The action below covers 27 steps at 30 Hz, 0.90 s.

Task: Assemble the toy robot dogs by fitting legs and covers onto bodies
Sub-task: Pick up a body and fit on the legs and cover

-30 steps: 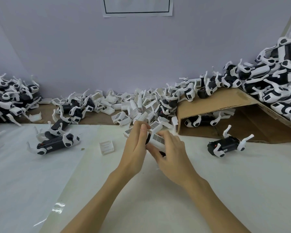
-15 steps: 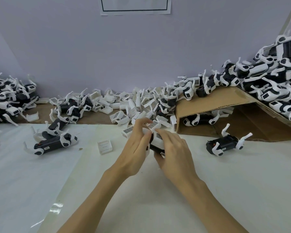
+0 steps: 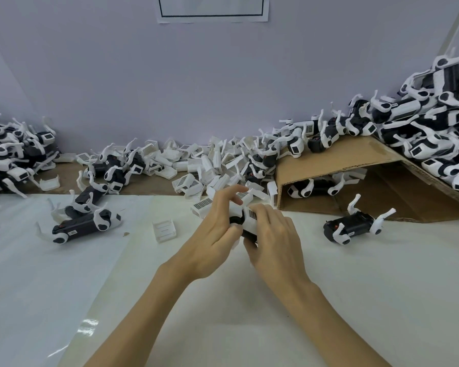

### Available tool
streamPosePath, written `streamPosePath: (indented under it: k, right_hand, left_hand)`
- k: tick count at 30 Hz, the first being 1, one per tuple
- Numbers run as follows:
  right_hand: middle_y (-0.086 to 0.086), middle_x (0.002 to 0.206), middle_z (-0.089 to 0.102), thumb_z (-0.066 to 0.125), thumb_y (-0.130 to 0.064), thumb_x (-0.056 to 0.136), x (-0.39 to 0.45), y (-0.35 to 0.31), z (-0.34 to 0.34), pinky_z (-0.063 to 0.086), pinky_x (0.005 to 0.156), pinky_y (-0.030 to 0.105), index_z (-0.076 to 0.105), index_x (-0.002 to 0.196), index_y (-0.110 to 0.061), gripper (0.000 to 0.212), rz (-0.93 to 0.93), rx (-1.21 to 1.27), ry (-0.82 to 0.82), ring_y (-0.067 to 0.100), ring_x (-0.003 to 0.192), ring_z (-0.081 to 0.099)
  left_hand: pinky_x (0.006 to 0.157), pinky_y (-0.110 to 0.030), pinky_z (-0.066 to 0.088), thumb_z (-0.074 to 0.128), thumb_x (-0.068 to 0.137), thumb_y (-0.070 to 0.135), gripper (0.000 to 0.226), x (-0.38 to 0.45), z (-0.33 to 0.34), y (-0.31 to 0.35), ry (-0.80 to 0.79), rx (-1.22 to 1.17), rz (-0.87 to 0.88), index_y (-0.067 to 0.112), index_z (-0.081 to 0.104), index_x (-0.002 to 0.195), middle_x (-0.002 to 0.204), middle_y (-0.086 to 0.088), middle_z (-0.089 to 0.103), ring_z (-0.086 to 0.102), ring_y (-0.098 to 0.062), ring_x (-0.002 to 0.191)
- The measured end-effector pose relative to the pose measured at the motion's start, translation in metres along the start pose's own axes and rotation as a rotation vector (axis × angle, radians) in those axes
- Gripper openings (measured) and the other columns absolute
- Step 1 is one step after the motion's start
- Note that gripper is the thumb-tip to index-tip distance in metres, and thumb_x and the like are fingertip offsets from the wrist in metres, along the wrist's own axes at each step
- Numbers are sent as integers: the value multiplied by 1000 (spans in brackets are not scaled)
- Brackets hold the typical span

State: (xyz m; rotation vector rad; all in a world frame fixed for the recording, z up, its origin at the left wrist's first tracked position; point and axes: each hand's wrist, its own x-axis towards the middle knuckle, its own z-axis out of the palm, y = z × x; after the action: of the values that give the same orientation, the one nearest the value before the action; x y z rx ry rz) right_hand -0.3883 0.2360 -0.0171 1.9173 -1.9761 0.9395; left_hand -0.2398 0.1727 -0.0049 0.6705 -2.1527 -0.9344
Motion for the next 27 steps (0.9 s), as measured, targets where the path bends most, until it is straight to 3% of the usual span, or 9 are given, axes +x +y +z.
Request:
streamPosePath:
  k: [5,9,11,14,16,17,19,23,27]
  right_hand:
    - [1,99,66,82,-10,81,0,5,7,50,80,39,61,116,-11,40,-41,23,10,27,92,64]
    - [-2,114,66,76,-15,89,2,8,9,46,91,35,59,130,-14,44,-55,85,-38,22,108,62]
    - [-7,123,65,73,-21,91,6,14,2,47,97,32,55,140,-23,51,-37,349,-136,16,116,58]
    - [-8,118,70,61,-30,98,12,25,-16,58,88,32,57,135,-45,40,57,831,-402,16,109,66]
    - [-7,120,72,54,-33,101,14,33,-21,55,98,40,57,137,-44,37,104,913,-495,17,115,66]
    - [-10,119,72,52,-34,102,14,35,-20,52,102,37,57,139,-43,38,112,898,-505,13,117,65]
    - [-11,116,71,58,-34,105,15,38,-15,49,102,30,56,141,-40,37,96,800,-450,7,115,64]
    - [-17,118,61,80,-43,89,13,34,-9,46,98,17,58,135,-43,51,94,659,-195,2,116,58]
    - [-22,114,62,84,-40,86,12,28,-9,41,96,23,67,124,-28,44,-69,472,27,-14,115,45]
  left_hand:
    - [80,-17,41,41,96,28,58,0,1,0,10,70,34,49,25,148,133,6,40,51,-13,93]
    - [91,-13,44,55,104,47,53,3,-1,-5,31,142,61,38,34,151,132,6,42,55,-9,111]
    - [96,-13,43,62,103,40,53,4,-6,-7,51,160,83,31,40,150,132,5,47,55,-10,120]
    - [99,-21,45,67,102,30,48,4,-14,-10,78,178,148,25,48,145,132,7,51,56,-16,123]
    - [101,-23,44,67,102,26,43,4,-15,-10,45,204,195,25,49,141,134,9,50,54,-18,126]
    - [103,-23,43,65,102,24,43,4,-15,-11,21,208,209,24,49,141,135,10,49,53,-19,128]
    - [106,-24,42,62,101,25,45,5,-14,-13,-1,181,192,26,48,143,139,11,47,50,-19,134]
    - [112,-17,37,66,99,53,56,7,-16,-16,155,108,60,34,47,148,141,18,45,44,-13,141]
    - [92,-15,47,79,92,54,43,7,-23,-20,177,83,35,33,63,127,117,15,67,63,-16,114]
